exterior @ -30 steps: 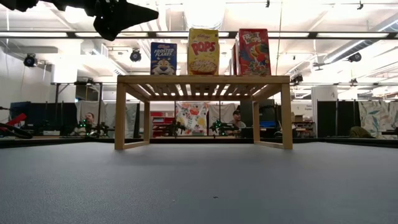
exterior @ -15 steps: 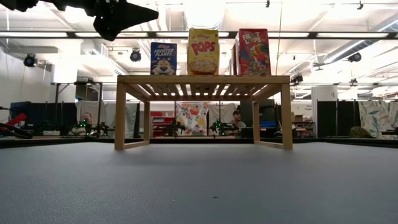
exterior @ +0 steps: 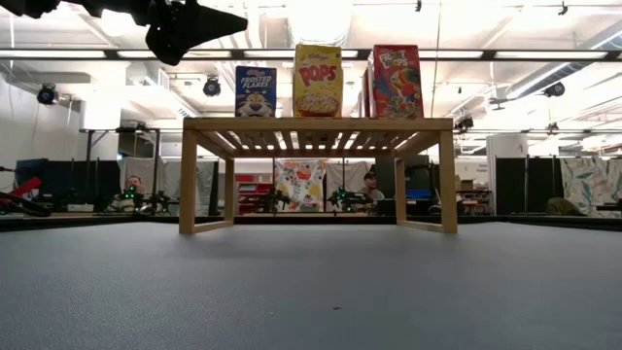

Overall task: Stack cereal on shelf
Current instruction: Put the blue cereal box on the shelf aligned with the other blue cereal boxes

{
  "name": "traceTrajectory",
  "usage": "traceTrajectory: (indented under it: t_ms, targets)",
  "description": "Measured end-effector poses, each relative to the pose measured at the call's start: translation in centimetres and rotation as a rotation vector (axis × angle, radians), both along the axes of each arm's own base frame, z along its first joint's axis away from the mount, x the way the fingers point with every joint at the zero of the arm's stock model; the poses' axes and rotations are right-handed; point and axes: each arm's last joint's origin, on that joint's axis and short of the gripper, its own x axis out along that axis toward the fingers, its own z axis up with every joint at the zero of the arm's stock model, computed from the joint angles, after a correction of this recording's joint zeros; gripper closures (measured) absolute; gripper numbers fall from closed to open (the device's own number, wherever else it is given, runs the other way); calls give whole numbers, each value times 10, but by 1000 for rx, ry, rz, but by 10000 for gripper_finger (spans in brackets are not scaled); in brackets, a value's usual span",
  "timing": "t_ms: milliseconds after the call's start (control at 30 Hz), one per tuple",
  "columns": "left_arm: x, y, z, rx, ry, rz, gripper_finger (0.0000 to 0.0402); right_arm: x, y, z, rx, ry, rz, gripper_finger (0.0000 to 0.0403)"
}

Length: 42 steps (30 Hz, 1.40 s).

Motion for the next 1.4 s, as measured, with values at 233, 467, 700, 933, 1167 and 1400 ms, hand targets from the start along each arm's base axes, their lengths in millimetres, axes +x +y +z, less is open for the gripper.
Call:
traceTrajectory:
  t_ms: [233, 467, 700, 933, 1167, 1400]
  targets:
    - [0, 0, 0, 2, 3, 0, 127, -3, -2, -24, 80, -2, 11, 23]
    - [0, 0, 0, -4, 2, 1, 127, -11, -14, -36, 113, -9, -1, 33]
    - [0, 0, 0, -7, -2, 14, 127, -15, -21, -39, 121, -14, 1, 97]
    - [1, 3, 3, -81, -40, 50, 127, -15, -23, -39, 131, -19, -3, 147]
    - [2, 3, 1, -85, -36, 53, 127, -15, -22, -39, 129, -23, 18, 175]
    - [9, 1, -7, -112, -33, 58, 127, -15, -22, -39, 134, -28, 29, 179]
